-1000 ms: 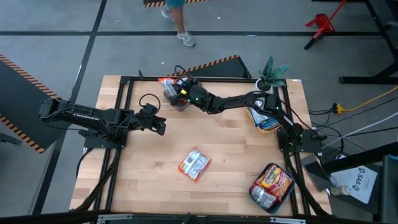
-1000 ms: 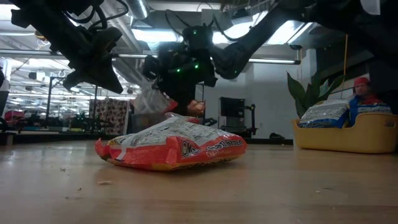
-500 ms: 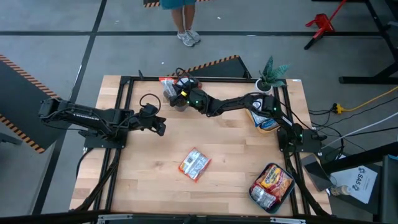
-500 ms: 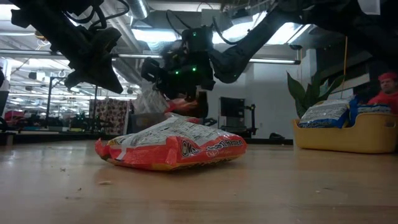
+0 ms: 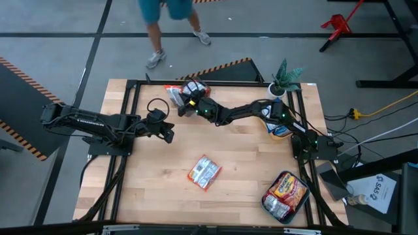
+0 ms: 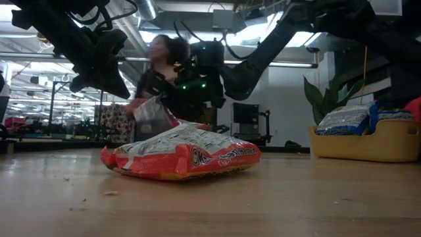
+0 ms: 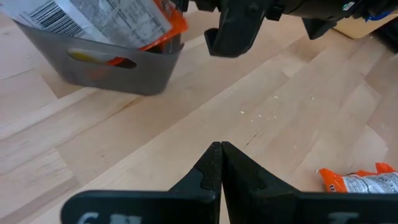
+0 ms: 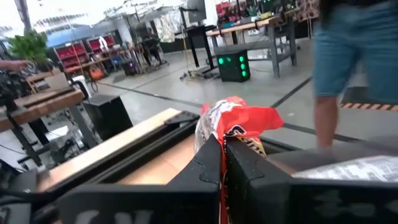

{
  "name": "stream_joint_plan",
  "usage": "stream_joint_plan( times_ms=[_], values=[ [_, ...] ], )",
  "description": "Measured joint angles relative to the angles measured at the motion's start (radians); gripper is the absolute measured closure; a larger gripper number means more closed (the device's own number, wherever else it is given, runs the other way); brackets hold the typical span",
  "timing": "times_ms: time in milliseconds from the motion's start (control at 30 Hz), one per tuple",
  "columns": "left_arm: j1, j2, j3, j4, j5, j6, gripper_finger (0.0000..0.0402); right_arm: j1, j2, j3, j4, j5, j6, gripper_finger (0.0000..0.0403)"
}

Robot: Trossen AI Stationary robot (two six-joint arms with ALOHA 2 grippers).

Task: Sort Maruchan noodles
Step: Put the orange noodle pack into the gray bin

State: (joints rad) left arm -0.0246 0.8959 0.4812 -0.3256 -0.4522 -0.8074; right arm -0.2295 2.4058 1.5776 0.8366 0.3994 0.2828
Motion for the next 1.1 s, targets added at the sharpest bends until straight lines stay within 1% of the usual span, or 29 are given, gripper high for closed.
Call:
stream_joint_plan(
  times_ms=[67,167,333,467,600,700,767,967,1067,1100],
  values=[
    [0.0,0.0,0.0,0.0,0.0,0.003,0.0401,0.0,0.0,0.0,-0.018,-0.011,-0.003,0.0395],
    [0.0,0.0,0.0,0.0,-0.001,0.014,0.0401,0.001,0.0,0.0,-0.035,-0.06,-0.003,0.0372],
    [0.0,0.0,0.0,0.0,-0.002,0.032,0.0401,0.001,0.0,0.0,-0.1,-0.098,-0.004,0.0301],
    [0.0,0.0,0.0,0.0,-0.002,0.033,0.0401,0.0,0.0,0.0,-0.136,-0.192,-0.004,0.0243],
    [0.0,0.0,0.0,0.0,-0.002,0.033,0.0401,0.002,0.0,0.0,-0.195,-0.264,-0.004,0.0205],
    [0.0,0.0,0.0,0.0,-0.002,0.034,0.0401,0.001,-0.027,0.0,-0.254,-0.295,-0.004,0.0193],
    [0.0,0.0,0.0,0.0,-0.003,0.034,0.0401,0.001,-0.06,0.0,-0.316,-0.289,-0.014,0.0192],
    [0.0,0.0,0.0,0.0,-0.002,0.034,0.0401,0.0,-0.177,-0.001,-0.513,-0.283,-0.121,0.0195],
    [0.0,0.0,0.0,0.0,0.028,0.034,0.0401,0.0,-0.255,0.0,-0.659,-0.278,-0.162,0.0195],
    [0.0,0.0,0.0,0.0,0.048,0.034,0.0401,0.0,-0.284,0.0,-0.734,-0.278,-0.164,0.0196]
  ],
)
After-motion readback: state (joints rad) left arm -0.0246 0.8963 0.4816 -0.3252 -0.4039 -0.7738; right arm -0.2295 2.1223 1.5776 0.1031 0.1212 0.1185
